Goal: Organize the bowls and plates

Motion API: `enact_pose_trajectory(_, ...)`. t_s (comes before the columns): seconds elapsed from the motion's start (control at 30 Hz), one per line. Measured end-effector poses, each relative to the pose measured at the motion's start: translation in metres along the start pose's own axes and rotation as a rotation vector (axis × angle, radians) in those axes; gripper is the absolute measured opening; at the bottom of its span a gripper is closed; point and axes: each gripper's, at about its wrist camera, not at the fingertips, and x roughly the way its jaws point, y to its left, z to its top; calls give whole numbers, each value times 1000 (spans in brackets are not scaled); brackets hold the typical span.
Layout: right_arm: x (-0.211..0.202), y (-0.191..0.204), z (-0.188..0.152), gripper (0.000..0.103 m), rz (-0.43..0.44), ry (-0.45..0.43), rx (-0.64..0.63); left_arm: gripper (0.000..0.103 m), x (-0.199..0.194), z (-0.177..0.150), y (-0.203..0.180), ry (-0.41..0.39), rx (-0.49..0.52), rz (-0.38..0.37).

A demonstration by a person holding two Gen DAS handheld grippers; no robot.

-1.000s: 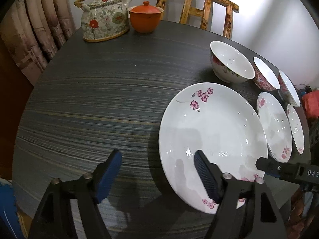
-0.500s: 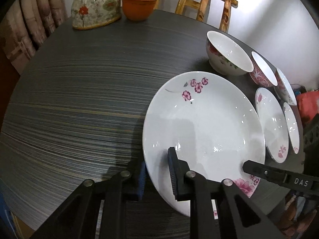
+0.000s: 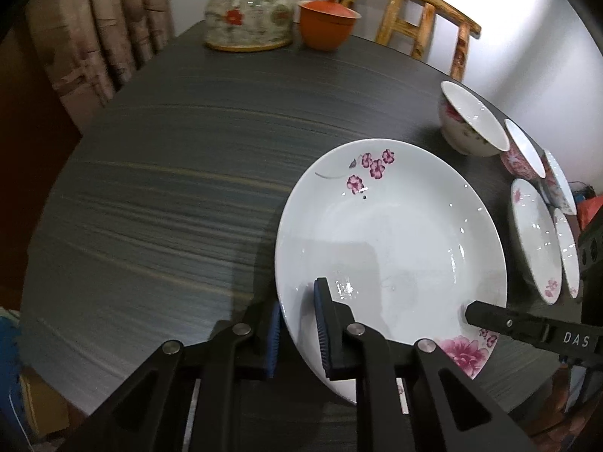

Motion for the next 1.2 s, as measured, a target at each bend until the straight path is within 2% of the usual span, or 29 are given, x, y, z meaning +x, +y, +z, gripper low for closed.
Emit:
enact_pose_trajectory(0.3, 14, 25, -8, 13, -8, 23, -75, 15, -11, -14, 22, -29, -34, 30)
enact_pose_trajectory(0.53, 8, 27, -12, 16, -15, -8, -103, 19, -22, -13, 2, -115, 85, 225)
enact_pose_trajectory(0.6, -5, 28, -13, 24, -25, -43, -124, 19, -28, -13, -1, -132, 96, 268)
enact_pose_trajectory(0.67, -21, 25, -13, 43, -17, -78, -114, 19, -35, -14, -4, -146, 85, 302)
enact_pose_trajectory(0.7, -31, 19, -14, 45, -4, -90, -98, 19, -42, -14, -5, -169, 79, 304)
enact_pose_trajectory(0.8, -67, -7, -28, 45, 32, -136, -52, 21, -65, -12, -21, -218, 84, 273)
enact_pose_trajectory(0.87, -94, -35, -38, 46, 37, -168, -6, 23, -76, -11, -40, -239, 107, 222)
enact_pose_trajectory(0.9, -106, -51, -43, 46, 29, -185, 26, 28, -80, -10, -50, -242, 121, 197)
enact_pose_trajectory(0.97, -127, -82, -51, 46, 26, -206, 93, 42, -83, -8, -76, -216, 160, 115)
enact_pose_trajectory(1.07, -151, -122, -58, 46, 14, -237, 186, 43, -76, 0, -117, -192, 200, 44)
enact_pose_trajectory(1.13, -160, -147, -59, 46, 18, -253, 239, 43, -65, 6, -148, -148, 219, -14)
enact_pose_trajectory(1.2, -164, -162, -55, 46, 49, -257, 295, 43, -51, 13, -172, -119, 228, -30)
